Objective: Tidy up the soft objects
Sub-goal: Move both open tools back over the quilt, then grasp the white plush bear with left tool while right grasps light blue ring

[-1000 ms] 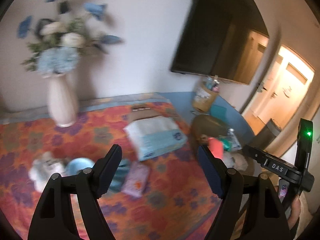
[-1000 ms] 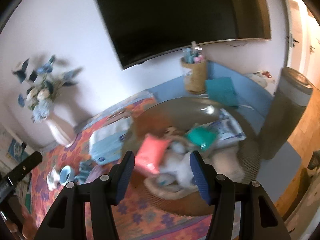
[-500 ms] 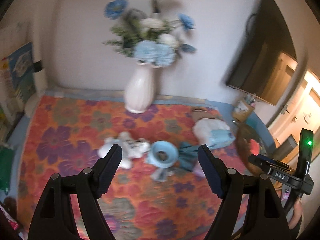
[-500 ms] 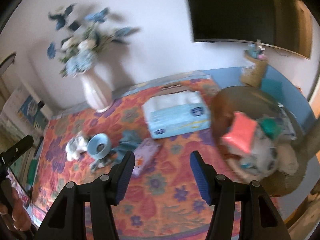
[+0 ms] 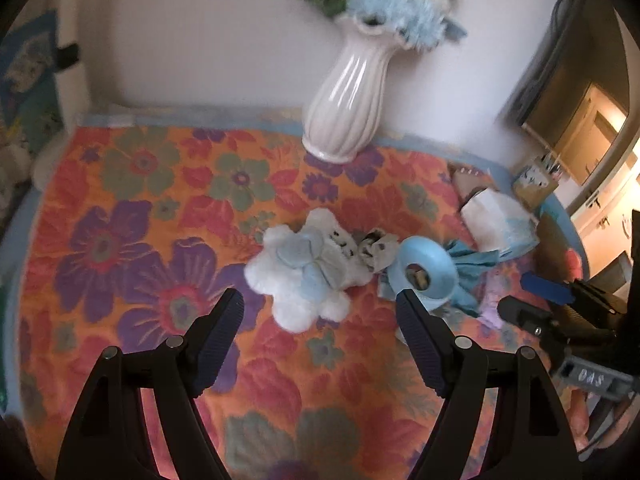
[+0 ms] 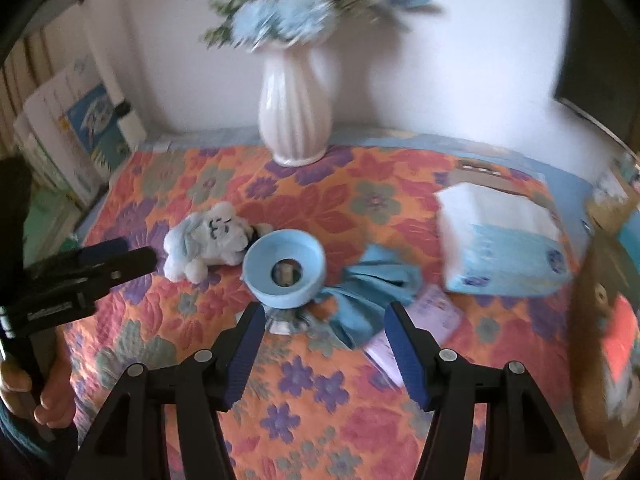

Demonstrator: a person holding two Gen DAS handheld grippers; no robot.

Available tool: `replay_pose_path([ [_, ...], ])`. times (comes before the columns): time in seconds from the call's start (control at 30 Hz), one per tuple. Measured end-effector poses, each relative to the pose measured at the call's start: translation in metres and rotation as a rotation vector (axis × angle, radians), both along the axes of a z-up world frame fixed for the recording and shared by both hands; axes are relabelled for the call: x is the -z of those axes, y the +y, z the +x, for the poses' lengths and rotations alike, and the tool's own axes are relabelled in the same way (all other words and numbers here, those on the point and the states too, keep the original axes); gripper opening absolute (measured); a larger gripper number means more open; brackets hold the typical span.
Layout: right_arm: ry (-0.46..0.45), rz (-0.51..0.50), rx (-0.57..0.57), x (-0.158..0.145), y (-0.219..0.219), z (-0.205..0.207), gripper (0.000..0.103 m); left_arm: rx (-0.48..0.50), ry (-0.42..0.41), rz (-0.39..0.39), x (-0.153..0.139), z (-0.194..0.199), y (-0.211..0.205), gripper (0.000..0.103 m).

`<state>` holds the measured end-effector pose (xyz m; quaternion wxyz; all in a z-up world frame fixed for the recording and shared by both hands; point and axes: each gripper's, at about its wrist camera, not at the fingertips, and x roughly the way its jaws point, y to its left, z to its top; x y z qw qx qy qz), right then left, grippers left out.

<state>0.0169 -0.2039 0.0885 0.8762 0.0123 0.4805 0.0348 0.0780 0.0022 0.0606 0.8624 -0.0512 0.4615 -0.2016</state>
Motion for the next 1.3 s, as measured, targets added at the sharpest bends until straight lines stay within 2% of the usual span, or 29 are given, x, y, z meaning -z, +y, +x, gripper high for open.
replay_pose_path([
  [0.13, 0.047, -0.008, -0.067, 0.024, 0.011, 0.024, 0.06, 0.026, 0.003, 0.053, 0.018, 0.02, -0.013, 0.077],
  [0.23, 0.077, 0.04, -0.098, 0.041, 0.01, 0.043, 0.06, 0.06, 0.004, 0.087, 0.026, 0.029, -0.02, 0.077],
  [0.3, 0.09, 0.084, -0.115, 0.048, 0.009, 0.053, 0.068, 0.062, 0.01, 0.102, 0.032, 0.035, -0.022, 0.077],
  [0.37, 0.09, 0.106, -0.122, 0.052, 0.009, 0.059, 0.072, 0.07, 0.015, 0.085, 0.036, 0.039, -0.022, 0.077],
  [0.53, 0.088, 0.095, -0.15, 0.057, 0.019, 0.068, 0.074, 0.071, 0.015, 0.041, 0.038, 0.044, -0.02, 0.078],
  [0.63, 0.077, 0.046, -0.15, 0.06, 0.025, 0.071, 0.074, 0.072, 0.015, 0.029, 0.04, 0.045, -0.023, 0.077],
  [0.67, 0.081, 0.043, -0.145, 0.062, 0.026, 0.073, 0.07, 0.076, 0.017, 0.031, 0.041, 0.045, -0.025, 0.075],
  [0.7, 0.085, 0.046, -0.141, 0.063, 0.024, 0.074, 0.067, 0.075, 0.013, 0.043, 0.041, 0.044, -0.027, 0.064],
  [0.73, 0.086, 0.044, -0.137, 0.064, 0.024, 0.074, 0.067, 0.08, 0.008, 0.045, 0.04, 0.042, -0.028, 0.057],
  [0.8, 0.066, 0.057, -0.128, 0.061, 0.021, 0.07, 0.066, 0.075, -0.002, 0.043, 0.037, 0.037, -0.028, 0.052],
  [0.9, 0.007, 0.049, -0.115, 0.044, 0.017, 0.057, 0.066, 0.038, -0.029, 0.022, 0.025, 0.022, -0.016, 0.05],
  [1.07, -0.075, 0.034, -0.131, 0.003, 0.015, 0.016, 0.066, -0.068, -0.069, -0.01, -0.002, -0.025, 0.021, 0.05],
  [1.17, -0.056, 0.015, -0.168, -0.003, 0.022, -0.017, 0.066, -0.132, -0.028, -0.016, 0.003, -0.064, 0.037, 0.05],
  [1.3, 0.021, 0.003, -0.207, 0.02, 0.034, -0.052, 0.066, -0.169, -0.001, 0.003, 0.022, -0.104, 0.038, 0.054],
])
